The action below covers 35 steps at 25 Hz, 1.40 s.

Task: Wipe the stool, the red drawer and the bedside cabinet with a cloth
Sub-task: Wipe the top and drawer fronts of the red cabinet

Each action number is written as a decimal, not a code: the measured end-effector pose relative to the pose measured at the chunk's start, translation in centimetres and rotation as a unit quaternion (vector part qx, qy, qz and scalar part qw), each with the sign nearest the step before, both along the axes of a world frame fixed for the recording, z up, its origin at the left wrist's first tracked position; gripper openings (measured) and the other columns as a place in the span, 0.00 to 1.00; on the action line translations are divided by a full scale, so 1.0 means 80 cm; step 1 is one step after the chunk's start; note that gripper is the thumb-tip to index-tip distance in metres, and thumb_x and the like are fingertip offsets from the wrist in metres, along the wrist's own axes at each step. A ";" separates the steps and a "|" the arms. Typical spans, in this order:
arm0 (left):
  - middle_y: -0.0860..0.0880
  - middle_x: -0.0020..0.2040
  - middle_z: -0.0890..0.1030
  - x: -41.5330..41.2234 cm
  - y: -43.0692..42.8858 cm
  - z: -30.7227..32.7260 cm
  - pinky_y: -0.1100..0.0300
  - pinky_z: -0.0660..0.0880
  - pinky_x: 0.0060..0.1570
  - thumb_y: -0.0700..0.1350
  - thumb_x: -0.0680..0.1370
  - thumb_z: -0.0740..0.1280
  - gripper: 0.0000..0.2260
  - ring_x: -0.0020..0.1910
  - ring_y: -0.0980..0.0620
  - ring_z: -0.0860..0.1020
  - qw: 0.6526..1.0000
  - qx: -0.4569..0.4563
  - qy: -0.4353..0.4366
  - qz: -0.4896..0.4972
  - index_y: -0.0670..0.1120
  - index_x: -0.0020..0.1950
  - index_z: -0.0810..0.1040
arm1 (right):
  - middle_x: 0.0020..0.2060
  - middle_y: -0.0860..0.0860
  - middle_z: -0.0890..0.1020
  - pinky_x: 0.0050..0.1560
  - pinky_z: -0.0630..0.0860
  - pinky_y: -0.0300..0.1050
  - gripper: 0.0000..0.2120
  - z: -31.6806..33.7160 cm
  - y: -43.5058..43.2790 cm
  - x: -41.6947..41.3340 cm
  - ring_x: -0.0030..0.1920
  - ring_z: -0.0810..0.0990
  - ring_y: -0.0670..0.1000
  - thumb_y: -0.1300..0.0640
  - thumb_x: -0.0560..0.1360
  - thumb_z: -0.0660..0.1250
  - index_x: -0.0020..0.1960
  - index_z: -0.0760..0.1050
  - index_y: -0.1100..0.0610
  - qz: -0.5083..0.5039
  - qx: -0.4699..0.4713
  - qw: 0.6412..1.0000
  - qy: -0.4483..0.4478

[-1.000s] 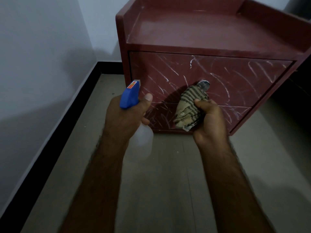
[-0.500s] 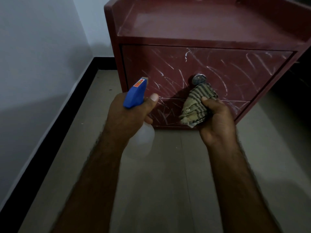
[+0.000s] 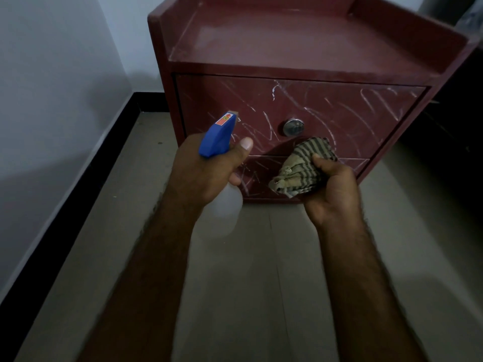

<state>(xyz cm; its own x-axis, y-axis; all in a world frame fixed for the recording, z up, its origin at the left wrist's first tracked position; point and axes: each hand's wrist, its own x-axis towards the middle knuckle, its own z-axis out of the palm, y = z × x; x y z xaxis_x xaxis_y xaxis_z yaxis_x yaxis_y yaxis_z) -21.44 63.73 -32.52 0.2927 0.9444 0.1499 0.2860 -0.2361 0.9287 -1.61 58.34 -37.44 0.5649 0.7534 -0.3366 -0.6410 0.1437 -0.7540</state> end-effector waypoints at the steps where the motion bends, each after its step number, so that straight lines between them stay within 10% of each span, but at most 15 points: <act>1: 0.44 0.36 0.83 0.001 -0.001 0.000 0.50 0.81 0.47 0.56 0.78 0.71 0.20 0.33 0.50 0.85 1.000 0.003 -0.004 0.000 0.38 0.48 0.77 | 0.57 0.63 0.85 0.63 0.79 0.66 0.15 -0.002 0.002 0.002 0.54 0.86 0.62 0.65 0.80 0.63 0.65 0.78 0.65 -0.015 0.002 1.000 -0.023; 7: 0.51 0.36 0.83 -0.005 -0.002 -0.003 0.51 0.81 0.45 0.57 0.79 0.69 0.15 0.34 0.51 0.85 1.000 -0.001 0.014 -0.010 0.45 0.45 0.78 | 0.66 0.55 0.79 0.54 0.85 0.54 0.38 0.011 0.004 0.000 0.58 0.86 0.54 0.64 0.74 0.75 0.79 0.64 0.49 -0.058 -0.007 0.981 -0.184; 16: 0.48 0.42 0.80 -0.037 -0.002 -0.005 0.40 0.81 0.53 0.54 0.78 0.71 0.07 0.38 0.45 0.84 0.999 -0.031 -0.028 0.011 0.61 0.47 0.72 | 0.62 0.46 0.82 0.56 0.84 0.46 0.38 0.045 0.020 -0.023 0.58 0.83 0.42 0.53 0.73 0.79 0.79 0.66 0.51 -0.150 -0.003 0.859 -0.490; 26: 0.50 0.39 0.81 -0.057 -0.004 -0.003 0.37 0.81 0.53 0.59 0.73 0.70 0.07 0.36 0.43 0.85 0.999 -0.020 -0.046 0.016 0.61 0.45 0.75 | 0.57 0.47 0.86 0.55 0.83 0.42 0.30 0.047 0.070 -0.062 0.52 0.85 0.44 0.57 0.72 0.79 0.72 0.76 0.57 -0.240 0.029 0.743 -0.624; 35: 0.42 0.37 0.84 -0.067 0.000 -0.004 0.39 0.82 0.50 0.55 0.75 0.71 0.14 0.37 0.41 0.84 0.997 -0.034 -0.062 0.029 0.44 0.45 0.79 | 0.58 0.50 0.86 0.54 0.84 0.53 0.30 0.036 0.080 -0.061 0.54 0.86 0.49 0.58 0.73 0.78 0.73 0.75 0.59 -0.255 0.034 0.735 -0.627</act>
<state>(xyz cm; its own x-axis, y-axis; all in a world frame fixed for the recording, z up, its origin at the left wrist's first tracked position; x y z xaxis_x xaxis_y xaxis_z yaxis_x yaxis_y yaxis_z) -26.78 63.77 -32.84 0.2208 0.9684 0.1159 0.1800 -0.1572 0.9710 -6.46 64.72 -34.59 0.6147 0.3265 0.7180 0.7021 0.1884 -0.6867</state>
